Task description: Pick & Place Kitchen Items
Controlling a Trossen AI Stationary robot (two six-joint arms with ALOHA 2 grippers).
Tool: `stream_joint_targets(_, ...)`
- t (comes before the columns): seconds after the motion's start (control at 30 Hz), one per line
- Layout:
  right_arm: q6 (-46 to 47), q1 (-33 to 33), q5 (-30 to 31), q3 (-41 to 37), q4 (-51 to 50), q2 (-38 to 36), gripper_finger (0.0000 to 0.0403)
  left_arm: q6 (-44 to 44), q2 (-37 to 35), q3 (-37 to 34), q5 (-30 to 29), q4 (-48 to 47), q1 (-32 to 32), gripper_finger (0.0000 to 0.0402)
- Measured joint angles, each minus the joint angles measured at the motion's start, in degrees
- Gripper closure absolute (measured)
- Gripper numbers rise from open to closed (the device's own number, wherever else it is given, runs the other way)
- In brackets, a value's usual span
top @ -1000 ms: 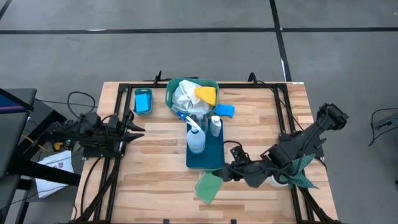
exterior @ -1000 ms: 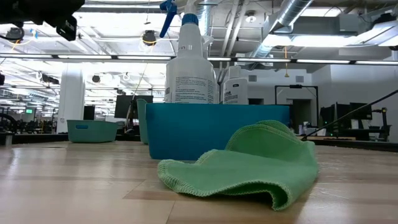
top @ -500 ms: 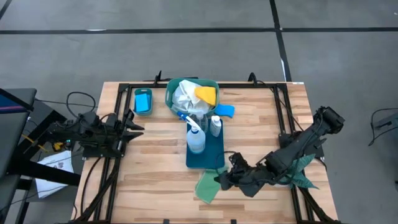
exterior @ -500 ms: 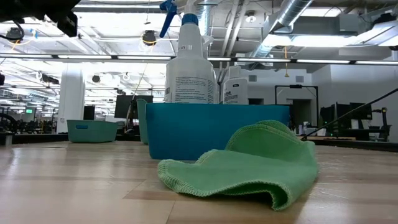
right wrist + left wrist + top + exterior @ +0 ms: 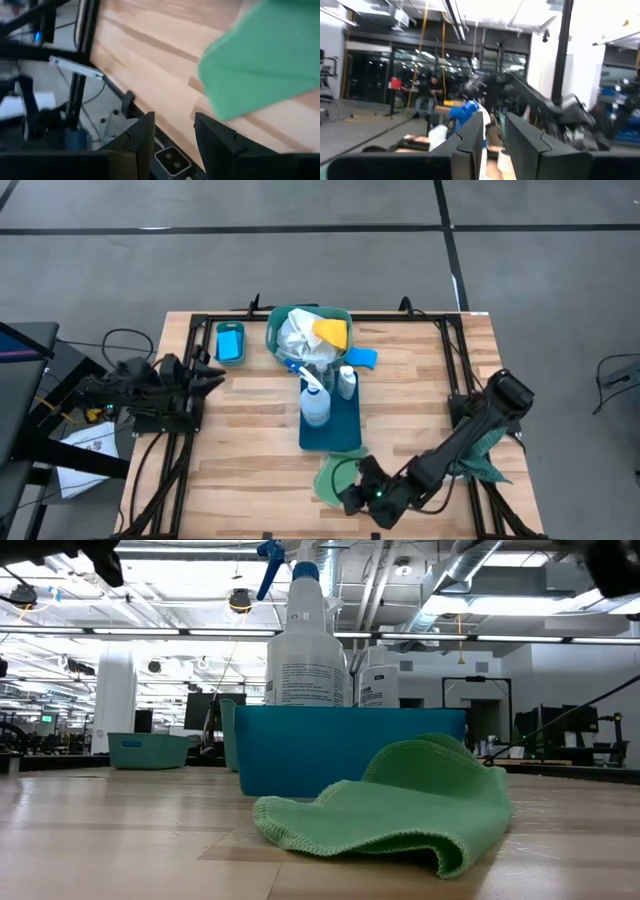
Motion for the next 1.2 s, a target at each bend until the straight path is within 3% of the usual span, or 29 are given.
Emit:
stream_joint_targets(0.13, 8.63, -0.42, -0.96, 0.07, -0.25, 1.84, 0.0271, 0.02, 0.0, 0.02, -1.68, 2.42, 0.0, 0.0325)
stream_joint_targets(0.33, 13.25, -2.35, -1.46, 0.08, -1.85, 2.31, 0.0271, -0.42, 0.0, 0.02, -3.12, 4.17, 0.0, 0.0325)
stream_joint_targets(0.63, 13.5, -5.82, -5.85, 0.11, -6.32, 2.95, 0.0271, -2.98, 0.0, 0.02, -3.49, 4.68, 0.0, 0.0325)
stream_joint_targets(0.93, 4.95, -8.75, -5.97, 0.09, -8.83, 2.96, 0.0271, -2.99, 0.0, 0.02, -3.53, 4.76, 0.0, 0.0325)
stream_joint_targets(1.2, 4.39, -9.41, -6.24, 0.09, -12.0, 2.96, 0.0271, -3.0, 0.0, 0.02, -3.55, 5.31, 0.0, 0.0325)
